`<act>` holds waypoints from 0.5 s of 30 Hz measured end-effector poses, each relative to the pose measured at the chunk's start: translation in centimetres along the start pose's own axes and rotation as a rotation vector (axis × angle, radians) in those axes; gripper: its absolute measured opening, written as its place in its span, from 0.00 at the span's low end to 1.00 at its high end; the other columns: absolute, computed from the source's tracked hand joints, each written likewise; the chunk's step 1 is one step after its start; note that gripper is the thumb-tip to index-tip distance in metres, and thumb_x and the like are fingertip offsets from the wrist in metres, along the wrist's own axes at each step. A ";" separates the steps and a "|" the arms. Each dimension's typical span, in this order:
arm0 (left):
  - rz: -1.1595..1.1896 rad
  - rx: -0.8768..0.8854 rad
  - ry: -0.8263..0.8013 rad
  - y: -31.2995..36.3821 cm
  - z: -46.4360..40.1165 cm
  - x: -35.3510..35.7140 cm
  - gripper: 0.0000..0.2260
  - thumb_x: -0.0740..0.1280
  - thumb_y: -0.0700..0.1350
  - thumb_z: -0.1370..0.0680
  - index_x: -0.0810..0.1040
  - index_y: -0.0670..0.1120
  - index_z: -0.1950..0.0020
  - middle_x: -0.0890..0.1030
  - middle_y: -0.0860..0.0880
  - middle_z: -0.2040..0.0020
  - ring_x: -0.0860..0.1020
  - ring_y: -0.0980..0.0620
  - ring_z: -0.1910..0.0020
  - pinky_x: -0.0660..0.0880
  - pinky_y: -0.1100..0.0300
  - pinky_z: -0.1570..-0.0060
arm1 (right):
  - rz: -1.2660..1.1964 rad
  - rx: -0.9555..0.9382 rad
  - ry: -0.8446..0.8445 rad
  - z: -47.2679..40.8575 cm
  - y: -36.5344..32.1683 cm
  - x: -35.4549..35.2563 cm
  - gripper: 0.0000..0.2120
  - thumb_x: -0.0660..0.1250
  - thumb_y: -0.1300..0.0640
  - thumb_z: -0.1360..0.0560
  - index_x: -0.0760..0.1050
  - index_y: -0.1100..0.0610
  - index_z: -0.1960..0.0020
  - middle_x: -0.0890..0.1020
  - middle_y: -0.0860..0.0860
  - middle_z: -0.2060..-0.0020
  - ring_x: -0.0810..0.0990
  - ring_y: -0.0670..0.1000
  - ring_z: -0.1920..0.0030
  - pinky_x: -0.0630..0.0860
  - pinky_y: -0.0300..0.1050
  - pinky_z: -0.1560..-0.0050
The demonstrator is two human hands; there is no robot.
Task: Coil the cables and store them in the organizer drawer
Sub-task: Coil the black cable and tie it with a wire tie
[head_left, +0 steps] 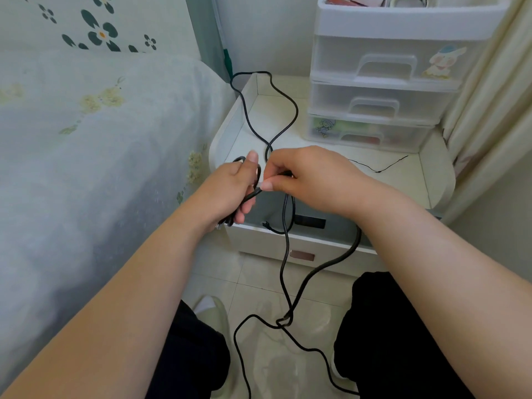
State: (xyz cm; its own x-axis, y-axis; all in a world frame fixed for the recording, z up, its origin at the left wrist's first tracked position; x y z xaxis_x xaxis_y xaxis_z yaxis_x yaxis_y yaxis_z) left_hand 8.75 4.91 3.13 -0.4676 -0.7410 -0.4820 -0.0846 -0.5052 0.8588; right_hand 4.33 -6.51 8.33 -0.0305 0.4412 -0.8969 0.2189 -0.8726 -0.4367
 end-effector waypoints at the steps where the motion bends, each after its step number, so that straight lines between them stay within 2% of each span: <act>1: 0.096 -0.036 -0.060 0.0 0.3 0.5 0.27 0.48 0.62 0.19 0.70 0.43 0.64 0.70 0.49 0.80 0.66 0.52 0.83 0.67 0.58 0.72 | -0.038 0.028 0.038 -0.2 0.4 -0.3 0.12 0.66 0.40 0.28 0.73 0.48 0.54 0.77 0.44 0.64 0.74 0.45 0.61 0.68 0.43 0.62; 3: 0.328 -0.112 -0.204 0.0 0.8 1.6 0.26 0.48 0.64 0.20 0.67 0.45 0.65 0.64 0.49 0.80 0.59 0.54 0.83 0.63 0.62 0.77 | -0.087 0.080 0.091 -0.6 1.3 -0.9 0.17 0.70 0.37 0.32 0.72 0.50 0.57 0.75 0.44 0.68 0.72 0.43 0.66 0.67 0.43 0.65; 5: 0.537 -0.158 -0.366 0.4 1.2 2.8 0.27 0.48 0.67 0.22 0.67 0.46 0.65 0.60 0.51 0.80 0.55 0.56 0.84 0.59 0.65 0.80 | -0.179 0.095 0.096 -1.2 2.0 -0.7 0.18 0.71 0.38 0.33 0.72 0.51 0.61 0.74 0.44 0.71 0.69 0.44 0.69 0.66 0.44 0.64; 7: 0.744 -0.169 -0.491 1.0 1.6 3.5 0.26 0.50 0.68 0.25 0.67 0.47 0.65 0.59 0.54 0.81 0.56 0.59 0.85 0.55 0.68 0.82 | -0.340 0.087 0.116 -1.8 2.4 -0.4 0.17 0.73 0.40 0.34 0.74 0.53 0.60 0.75 0.44 0.68 0.71 0.45 0.67 0.69 0.44 0.61; 9: 0.890 -0.161 -0.542 1.5 1.8 3.3 0.23 0.52 0.65 0.24 0.68 0.48 0.66 0.61 0.55 0.82 0.57 0.61 0.87 0.53 0.70 0.84 | -0.497 0.080 0.126 -2.4 2.9 -0.2 0.17 0.73 0.42 0.32 0.76 0.54 0.54 0.77 0.45 0.62 0.74 0.44 0.62 0.72 0.41 0.56; 10: 0.932 -0.146 -0.558 1.7 1.8 3.1 0.21 0.54 0.63 0.23 0.67 0.48 0.66 0.61 0.56 0.82 0.57 0.61 0.87 0.53 0.70 0.84 | -0.574 0.085 0.079 -2.6 3.1 0.1 0.19 0.72 0.41 0.31 0.76 0.55 0.51 0.79 0.47 0.58 0.76 0.45 0.58 0.75 0.43 0.51; 11: 0.960 -0.127 -0.579 2.0 1.9 3.0 0.20 0.55 0.61 0.23 0.67 0.48 0.66 0.62 0.56 0.83 0.56 0.61 0.87 0.53 0.70 0.84 | -0.664 0.097 -0.026 -2.8 3.2 0.8 0.23 0.70 0.38 0.32 0.76 0.55 0.47 0.81 0.49 0.52 0.79 0.47 0.52 0.76 0.49 0.43; 13: 1.028 -0.100 -0.646 2.4 2.1 2.9 0.17 0.57 0.57 0.22 0.68 0.49 0.67 0.60 0.55 0.83 0.53 0.58 0.85 0.53 0.70 0.84 | -0.921 0.103 -0.354 -2.5 2.6 2.8 0.32 0.68 0.32 0.34 0.75 0.53 0.40 0.81 0.50 0.44 0.79 0.51 0.42 0.71 0.56 0.34; 15: 1.147 -0.080 -0.750 3.0 2.4 2.9 0.16 0.58 0.54 0.21 0.71 0.48 0.66 0.58 0.54 0.81 0.55 0.57 0.85 0.56 0.69 0.84 | -1.160 0.033 -0.587 -1.9 1.6 3.8 0.30 0.67 0.35 0.34 0.76 0.52 0.39 0.82 0.50 0.44 0.80 0.51 0.42 0.67 0.56 0.33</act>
State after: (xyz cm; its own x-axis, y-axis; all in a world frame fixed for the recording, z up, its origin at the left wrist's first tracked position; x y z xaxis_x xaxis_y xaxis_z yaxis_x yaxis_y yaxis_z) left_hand 5.00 2.34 4.71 -0.6015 -0.3550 0.7157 0.7071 0.1802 0.6837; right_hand 6.45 -5.86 4.32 -0.6062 0.7876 0.1104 -0.2468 -0.0544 -0.9675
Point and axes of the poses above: each hand's wrist, its own z-axis away from the middle knuckle, its own x-axis out of the palm, y = z × x, the point moved 7 cm from there along -z, towards the middle knuckle
